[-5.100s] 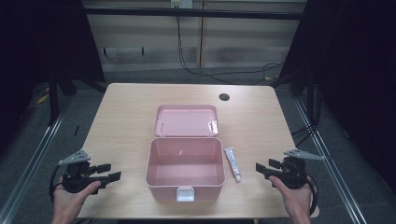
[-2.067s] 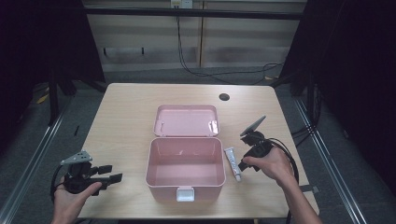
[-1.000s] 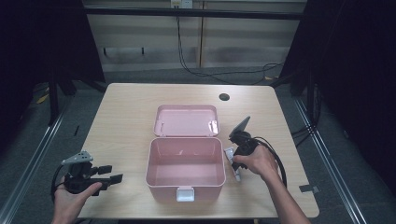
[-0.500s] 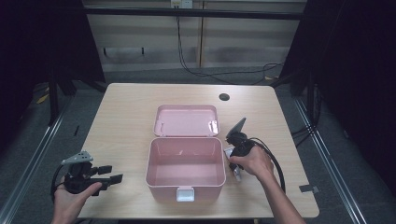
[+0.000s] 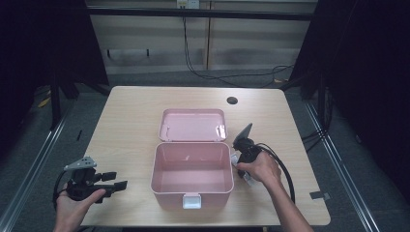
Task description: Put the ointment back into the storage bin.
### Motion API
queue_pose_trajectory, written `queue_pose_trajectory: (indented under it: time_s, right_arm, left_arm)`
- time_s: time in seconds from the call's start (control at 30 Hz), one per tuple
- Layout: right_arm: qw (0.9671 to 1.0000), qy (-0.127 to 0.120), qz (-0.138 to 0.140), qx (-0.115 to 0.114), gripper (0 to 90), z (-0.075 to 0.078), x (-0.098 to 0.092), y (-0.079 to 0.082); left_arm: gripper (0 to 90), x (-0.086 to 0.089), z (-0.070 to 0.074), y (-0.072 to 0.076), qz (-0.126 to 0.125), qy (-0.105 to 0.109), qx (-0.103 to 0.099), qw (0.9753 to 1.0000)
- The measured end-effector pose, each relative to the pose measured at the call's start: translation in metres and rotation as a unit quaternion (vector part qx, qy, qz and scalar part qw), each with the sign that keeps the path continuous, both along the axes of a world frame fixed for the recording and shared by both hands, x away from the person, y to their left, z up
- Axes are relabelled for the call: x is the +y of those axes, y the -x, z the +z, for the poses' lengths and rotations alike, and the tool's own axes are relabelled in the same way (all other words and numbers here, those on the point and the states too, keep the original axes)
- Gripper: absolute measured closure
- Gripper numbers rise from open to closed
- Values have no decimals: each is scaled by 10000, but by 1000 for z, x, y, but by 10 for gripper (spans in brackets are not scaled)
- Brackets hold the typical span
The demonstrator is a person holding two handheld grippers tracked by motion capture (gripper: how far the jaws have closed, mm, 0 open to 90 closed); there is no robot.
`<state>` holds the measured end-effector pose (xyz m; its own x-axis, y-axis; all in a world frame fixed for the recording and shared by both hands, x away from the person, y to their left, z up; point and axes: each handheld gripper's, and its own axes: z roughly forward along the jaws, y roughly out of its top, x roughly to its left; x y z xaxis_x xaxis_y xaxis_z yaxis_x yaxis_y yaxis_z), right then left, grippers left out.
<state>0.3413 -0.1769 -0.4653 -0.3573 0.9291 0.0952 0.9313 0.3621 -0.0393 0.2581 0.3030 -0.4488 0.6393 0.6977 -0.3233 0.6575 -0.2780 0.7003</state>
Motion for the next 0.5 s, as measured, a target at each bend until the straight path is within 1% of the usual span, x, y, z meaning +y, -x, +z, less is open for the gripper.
queue_pose_trajectory:
  time_s: [0.07, 0.17, 0.23, 0.27, 0.37, 0.4, 0.47, 0.5]
  right_arm:
    - [10000, 33, 66, -4, 681, -1, 1, 0]
    - [10000, 47, 77, -6, 682, -1, 2, 0]
    - [9999, 84, 130, -28, 685, -2, 3, 0]
    - [9996, 142, 218, -49, 691, -2, 4, 1]
    - [9996, 140, 252, -42, 695, -1, 4, 0]
    - [9993, 194, 315, -63, 711, 0, 3, 0]
    - [9992, 177, 340, -69, 713, 1, 3, 0]
    - [9993, 120, 349, -66, 714, 3, 1, 1]
  left_arm:
    - [330, 0, 0, 0, 1, 3, -6, 10000]
    - [330, 0, 0, 0, 7, 2, -6, 10000]
    - [335, 0, 0, 0, -12, -11, -3, 10000]
    - [338, 0, 0, 0, -54, -35, -6, 10000]
    - [340, 0, 0, 0, -51, -14, 0, 10000]
    - [340, 0, 0, 0, -26, -16, -11, 10000]
    - [339, 0, 0, 0, -23, -18, -10, 10000]
    - [338, 0, 0, 0, -19, -13, 5, 10000]
